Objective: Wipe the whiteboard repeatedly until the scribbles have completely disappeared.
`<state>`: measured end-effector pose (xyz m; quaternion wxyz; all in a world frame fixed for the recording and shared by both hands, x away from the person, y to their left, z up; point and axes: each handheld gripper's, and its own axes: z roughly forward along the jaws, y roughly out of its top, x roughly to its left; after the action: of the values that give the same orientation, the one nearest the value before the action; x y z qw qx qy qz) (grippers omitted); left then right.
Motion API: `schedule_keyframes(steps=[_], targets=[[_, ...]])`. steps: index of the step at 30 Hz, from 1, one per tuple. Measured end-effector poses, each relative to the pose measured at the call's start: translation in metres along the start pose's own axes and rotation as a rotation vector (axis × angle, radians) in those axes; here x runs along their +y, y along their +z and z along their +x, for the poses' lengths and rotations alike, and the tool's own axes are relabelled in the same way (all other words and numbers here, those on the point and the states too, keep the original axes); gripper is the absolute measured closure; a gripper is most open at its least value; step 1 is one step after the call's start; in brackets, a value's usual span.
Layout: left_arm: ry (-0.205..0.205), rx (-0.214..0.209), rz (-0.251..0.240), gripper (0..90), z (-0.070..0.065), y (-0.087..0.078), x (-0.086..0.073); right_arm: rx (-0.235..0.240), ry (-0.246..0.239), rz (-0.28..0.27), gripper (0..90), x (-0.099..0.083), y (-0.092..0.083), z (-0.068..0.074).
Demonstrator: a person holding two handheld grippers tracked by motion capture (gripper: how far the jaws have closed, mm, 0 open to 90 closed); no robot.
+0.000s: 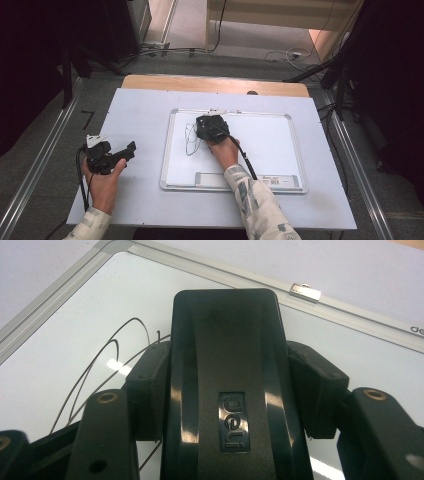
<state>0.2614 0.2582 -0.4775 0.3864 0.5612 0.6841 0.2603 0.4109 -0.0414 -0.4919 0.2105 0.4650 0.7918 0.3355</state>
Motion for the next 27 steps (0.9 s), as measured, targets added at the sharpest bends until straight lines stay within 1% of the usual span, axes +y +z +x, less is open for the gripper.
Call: schedule_keyframes(steps=[12, 15, 18, 22, 27], targets=[[-0.009, -0.001, -0.003, 12.8, 0.002, -0.002, 0.0, -0.018, 0.026, -0.003, 37.6, 0.008, 0.008, -0.009], [-0.005, -0.002, -0.001, 12.8, 0.003, -0.001, 0.0, -0.024, 0.019, 0.0, 37.6, 0.01, 0.01, -0.01], [-0.005, -0.002, -0.001, 12.8, 0.002, -0.001, 0.0, -0.029, 0.016, 0.0, 37.6, 0.011, 0.011, -0.009], [-0.003, -0.004, -0.002, 12.8, 0.001, -0.001, 0.0, -0.024, 0.014, 0.0, 37.7, 0.014, 0.014, -0.004], [-0.003, -0.002, -0.002, 12.8, 0.001, -0.001, 0.0, -0.009, -0.007, 0.0, 37.6, 0.015, 0.016, 0.007]])
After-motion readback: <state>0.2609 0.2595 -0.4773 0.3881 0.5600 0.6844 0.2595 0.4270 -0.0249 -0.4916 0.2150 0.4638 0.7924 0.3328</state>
